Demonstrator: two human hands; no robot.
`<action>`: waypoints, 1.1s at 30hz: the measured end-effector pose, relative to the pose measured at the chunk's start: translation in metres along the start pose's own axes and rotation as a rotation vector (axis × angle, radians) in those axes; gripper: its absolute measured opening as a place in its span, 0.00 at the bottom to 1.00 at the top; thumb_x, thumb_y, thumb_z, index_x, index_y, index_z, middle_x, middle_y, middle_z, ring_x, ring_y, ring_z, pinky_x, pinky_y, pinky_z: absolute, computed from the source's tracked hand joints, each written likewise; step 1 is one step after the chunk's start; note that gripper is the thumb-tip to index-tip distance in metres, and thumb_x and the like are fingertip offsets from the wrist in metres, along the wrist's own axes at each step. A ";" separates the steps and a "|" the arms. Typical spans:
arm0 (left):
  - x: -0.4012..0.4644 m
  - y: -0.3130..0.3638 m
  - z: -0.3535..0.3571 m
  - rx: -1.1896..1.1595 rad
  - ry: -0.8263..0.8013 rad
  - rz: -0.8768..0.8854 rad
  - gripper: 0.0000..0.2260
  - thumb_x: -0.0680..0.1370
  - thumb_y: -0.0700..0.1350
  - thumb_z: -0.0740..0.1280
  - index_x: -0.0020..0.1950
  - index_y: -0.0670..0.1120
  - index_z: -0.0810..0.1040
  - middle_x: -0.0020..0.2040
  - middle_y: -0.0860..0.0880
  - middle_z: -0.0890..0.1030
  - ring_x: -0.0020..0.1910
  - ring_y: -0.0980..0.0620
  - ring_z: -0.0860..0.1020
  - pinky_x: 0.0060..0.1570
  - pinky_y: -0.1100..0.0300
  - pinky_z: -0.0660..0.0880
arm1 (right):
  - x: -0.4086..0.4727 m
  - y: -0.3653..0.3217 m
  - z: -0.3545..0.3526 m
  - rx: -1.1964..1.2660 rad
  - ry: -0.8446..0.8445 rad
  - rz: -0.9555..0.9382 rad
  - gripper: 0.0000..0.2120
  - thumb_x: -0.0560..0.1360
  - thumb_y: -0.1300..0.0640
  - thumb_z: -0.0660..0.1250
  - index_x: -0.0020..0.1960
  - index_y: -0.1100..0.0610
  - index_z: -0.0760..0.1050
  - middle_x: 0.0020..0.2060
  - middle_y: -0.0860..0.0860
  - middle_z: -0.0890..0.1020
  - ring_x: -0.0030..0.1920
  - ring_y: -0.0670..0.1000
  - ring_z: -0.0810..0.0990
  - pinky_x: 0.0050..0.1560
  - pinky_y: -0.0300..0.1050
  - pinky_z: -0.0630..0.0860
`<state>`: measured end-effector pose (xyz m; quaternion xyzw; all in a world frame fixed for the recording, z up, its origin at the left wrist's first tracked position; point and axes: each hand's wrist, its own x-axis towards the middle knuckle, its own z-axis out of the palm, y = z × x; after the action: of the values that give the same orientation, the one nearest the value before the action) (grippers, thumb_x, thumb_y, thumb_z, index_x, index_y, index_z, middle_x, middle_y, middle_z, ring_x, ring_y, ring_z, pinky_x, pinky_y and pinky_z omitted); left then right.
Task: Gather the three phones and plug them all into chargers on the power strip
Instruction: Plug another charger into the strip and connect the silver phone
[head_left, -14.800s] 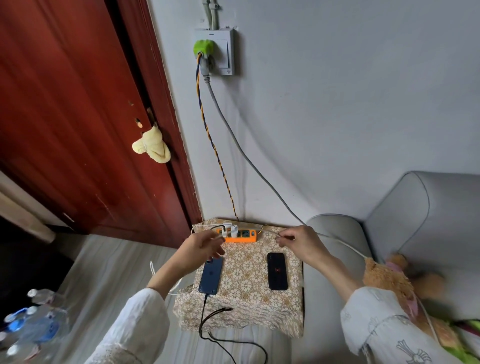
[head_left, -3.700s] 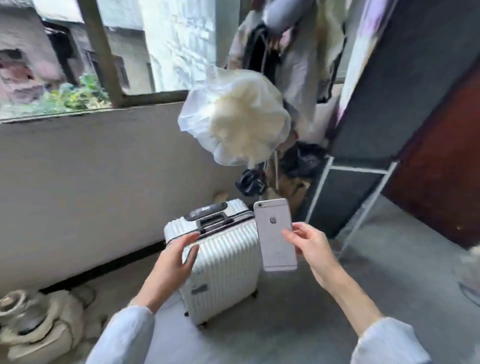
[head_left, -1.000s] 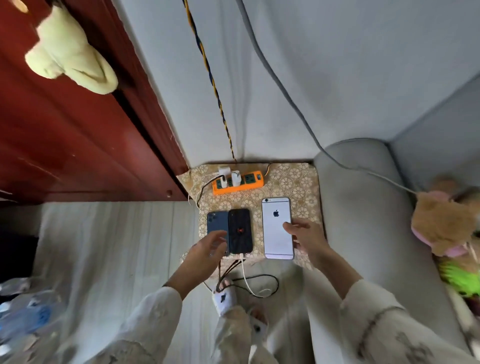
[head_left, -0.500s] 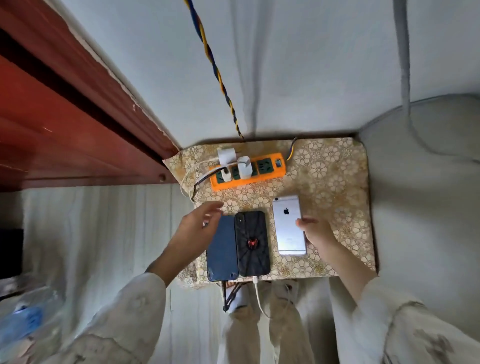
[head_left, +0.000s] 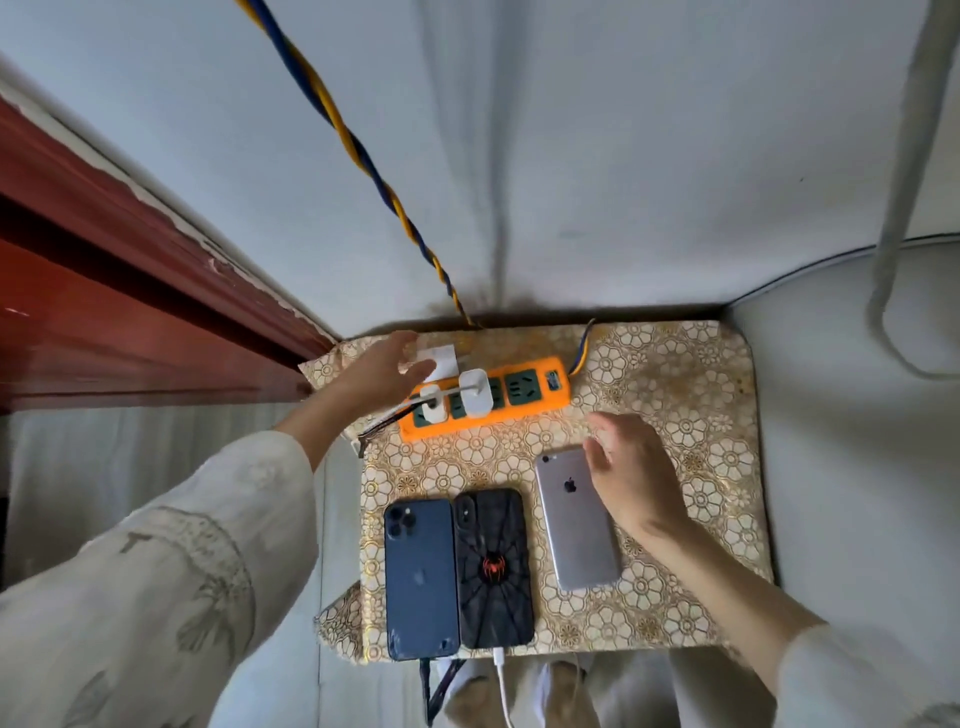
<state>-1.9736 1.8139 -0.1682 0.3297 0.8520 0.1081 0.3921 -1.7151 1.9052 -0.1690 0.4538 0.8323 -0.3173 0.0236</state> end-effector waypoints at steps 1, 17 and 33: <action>0.006 0.001 0.002 0.034 -0.040 -0.019 0.25 0.77 0.53 0.61 0.71 0.43 0.61 0.67 0.41 0.71 0.65 0.43 0.71 0.62 0.53 0.67 | 0.005 -0.002 0.000 -0.024 0.009 -0.036 0.18 0.76 0.59 0.61 0.66 0.60 0.69 0.61 0.57 0.76 0.62 0.55 0.73 0.65 0.47 0.70; -0.055 0.029 -0.032 0.107 0.339 0.286 0.24 0.70 0.48 0.72 0.63 0.46 0.71 0.53 0.44 0.76 0.52 0.45 0.74 0.50 0.53 0.69 | 0.044 -0.081 -0.036 0.062 -0.059 -0.433 0.26 0.74 0.55 0.66 0.70 0.56 0.64 0.66 0.53 0.72 0.67 0.54 0.66 0.67 0.47 0.60; -0.094 0.007 -0.031 -0.063 0.239 0.203 0.07 0.75 0.46 0.66 0.46 0.43 0.79 0.43 0.47 0.78 0.43 0.48 0.76 0.46 0.54 0.72 | 0.065 -0.072 -0.061 -0.105 -0.080 -0.445 0.25 0.65 0.62 0.73 0.61 0.57 0.72 0.49 0.56 0.79 0.53 0.49 0.67 0.49 0.39 0.65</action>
<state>-1.9483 1.7611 -0.0883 0.3862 0.8511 0.2123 0.2855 -1.7933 1.9587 -0.1056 0.2446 0.9257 -0.2885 0.0098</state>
